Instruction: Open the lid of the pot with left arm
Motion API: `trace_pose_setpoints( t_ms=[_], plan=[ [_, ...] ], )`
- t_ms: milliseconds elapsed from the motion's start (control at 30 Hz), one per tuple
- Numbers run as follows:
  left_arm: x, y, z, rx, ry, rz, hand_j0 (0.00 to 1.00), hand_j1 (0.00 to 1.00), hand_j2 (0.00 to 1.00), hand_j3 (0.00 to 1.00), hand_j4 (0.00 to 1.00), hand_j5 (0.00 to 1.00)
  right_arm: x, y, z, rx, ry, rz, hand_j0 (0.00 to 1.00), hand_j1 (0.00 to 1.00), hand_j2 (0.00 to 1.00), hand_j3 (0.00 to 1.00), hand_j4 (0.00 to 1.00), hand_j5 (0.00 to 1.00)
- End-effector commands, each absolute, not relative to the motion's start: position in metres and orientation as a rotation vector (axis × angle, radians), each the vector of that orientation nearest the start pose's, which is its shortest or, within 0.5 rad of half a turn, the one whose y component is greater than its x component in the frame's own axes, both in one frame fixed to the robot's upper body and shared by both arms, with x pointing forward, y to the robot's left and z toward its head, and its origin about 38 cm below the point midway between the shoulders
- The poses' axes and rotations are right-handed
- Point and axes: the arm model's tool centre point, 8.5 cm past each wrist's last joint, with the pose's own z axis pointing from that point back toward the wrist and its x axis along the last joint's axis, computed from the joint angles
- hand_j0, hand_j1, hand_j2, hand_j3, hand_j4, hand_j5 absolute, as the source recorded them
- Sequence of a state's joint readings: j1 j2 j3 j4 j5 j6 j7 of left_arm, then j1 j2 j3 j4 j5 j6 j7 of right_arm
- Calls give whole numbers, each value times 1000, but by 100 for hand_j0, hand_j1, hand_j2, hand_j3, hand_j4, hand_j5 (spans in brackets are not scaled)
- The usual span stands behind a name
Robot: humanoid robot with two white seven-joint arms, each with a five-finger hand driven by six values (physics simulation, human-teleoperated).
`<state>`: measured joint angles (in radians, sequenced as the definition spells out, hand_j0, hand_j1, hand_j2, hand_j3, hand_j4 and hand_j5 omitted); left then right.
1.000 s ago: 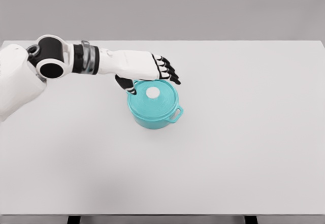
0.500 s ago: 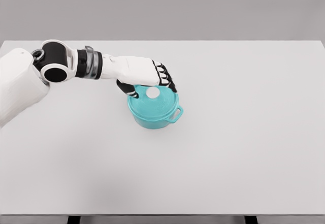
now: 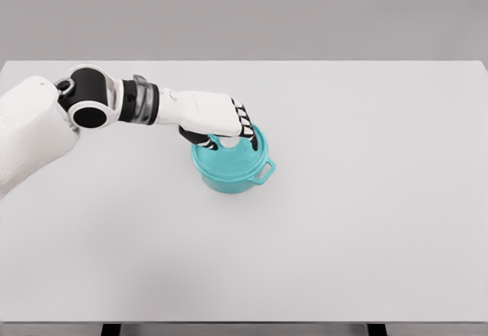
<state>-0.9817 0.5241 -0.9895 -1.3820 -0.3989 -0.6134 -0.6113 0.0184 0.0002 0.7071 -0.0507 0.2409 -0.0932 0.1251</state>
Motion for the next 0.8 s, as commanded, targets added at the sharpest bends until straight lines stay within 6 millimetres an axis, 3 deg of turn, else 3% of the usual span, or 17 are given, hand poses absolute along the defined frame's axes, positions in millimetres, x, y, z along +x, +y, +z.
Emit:
trace_pose_setpoints(
  t_ms=[0, 433, 767],
  plan=[
    [454, 130, 228, -201, 1730, 2909, 75, 75, 75, 75, 75, 75, 0, -245, -264, 99, -20, 954, 100, 100, 100, 100, 100, 100],
    [454, 133, 227, -205, 1727, 2915, 73, 73, 73, 73, 73, 73, 1, -245, -264, 100, -21, 954, 100, 100, 100, 100, 100, 100],
    [454, 134, 227, -210, 1724, 2917, 49, 49, 49, 49, 49, 49, 0, -245, -264, 101, -19, 954, 100, 100, 100, 100, 100, 100]
  ],
)
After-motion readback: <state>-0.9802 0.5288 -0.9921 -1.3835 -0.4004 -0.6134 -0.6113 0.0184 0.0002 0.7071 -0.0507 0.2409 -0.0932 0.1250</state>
